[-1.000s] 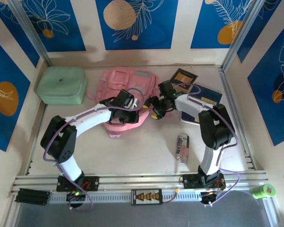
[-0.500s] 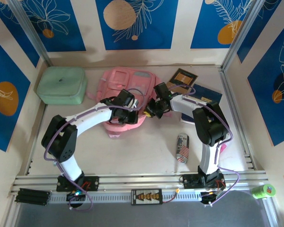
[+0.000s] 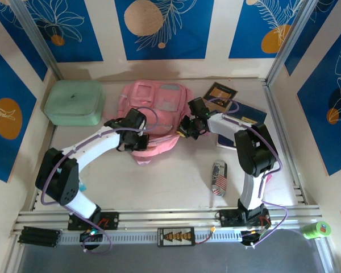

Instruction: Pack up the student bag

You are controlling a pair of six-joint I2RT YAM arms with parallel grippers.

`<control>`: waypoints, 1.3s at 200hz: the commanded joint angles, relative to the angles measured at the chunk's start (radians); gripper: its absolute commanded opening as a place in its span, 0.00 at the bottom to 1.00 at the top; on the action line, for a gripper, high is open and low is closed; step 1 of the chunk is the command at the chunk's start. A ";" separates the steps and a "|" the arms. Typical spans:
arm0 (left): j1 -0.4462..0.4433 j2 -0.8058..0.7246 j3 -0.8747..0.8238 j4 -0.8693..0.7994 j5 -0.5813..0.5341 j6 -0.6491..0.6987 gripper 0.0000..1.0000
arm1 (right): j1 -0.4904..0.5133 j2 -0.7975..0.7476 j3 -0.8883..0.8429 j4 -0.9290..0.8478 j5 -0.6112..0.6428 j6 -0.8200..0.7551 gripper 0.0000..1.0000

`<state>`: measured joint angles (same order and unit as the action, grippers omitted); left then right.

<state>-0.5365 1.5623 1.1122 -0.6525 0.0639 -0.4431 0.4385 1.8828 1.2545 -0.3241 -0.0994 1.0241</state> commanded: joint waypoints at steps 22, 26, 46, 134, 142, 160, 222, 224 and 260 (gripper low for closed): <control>0.056 0.005 -0.022 -0.043 -0.151 -0.009 0.00 | -0.043 -0.062 -0.007 0.106 0.064 -0.209 0.10; 0.063 0.007 -0.026 -0.038 -0.152 -0.009 0.00 | -0.047 -0.065 -0.007 0.107 0.068 -0.218 0.10; 0.092 0.007 -0.038 -0.018 -0.132 0.009 0.00 | -0.072 -0.067 -0.009 0.105 0.074 -0.253 0.10; 0.080 -0.053 -0.059 0.055 0.010 0.089 0.00 | -0.125 0.026 0.077 0.100 -0.093 -0.329 0.10; 0.076 -0.069 -0.086 0.076 0.026 0.076 0.00 | -0.126 0.030 0.080 0.099 -0.092 -0.326 0.10; 0.049 -0.103 -0.133 0.134 0.066 0.053 0.00 | -0.136 0.041 0.090 0.087 -0.084 -0.326 0.10; -0.105 0.004 -0.033 0.241 0.098 0.015 0.00 | -0.208 -0.010 0.111 -0.046 -0.059 -0.255 0.53; -0.109 0.011 -0.025 0.243 0.099 0.013 0.00 | -0.209 -0.016 0.109 -0.053 -0.058 -0.251 0.54; -0.156 0.126 0.087 0.272 0.134 -0.019 0.00 | -0.236 -0.139 0.025 -0.160 -0.063 -0.149 0.60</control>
<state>-0.6682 1.6379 1.1164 -0.4507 0.1501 -0.4286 0.2085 1.8622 1.3308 -0.3691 -0.1562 0.7918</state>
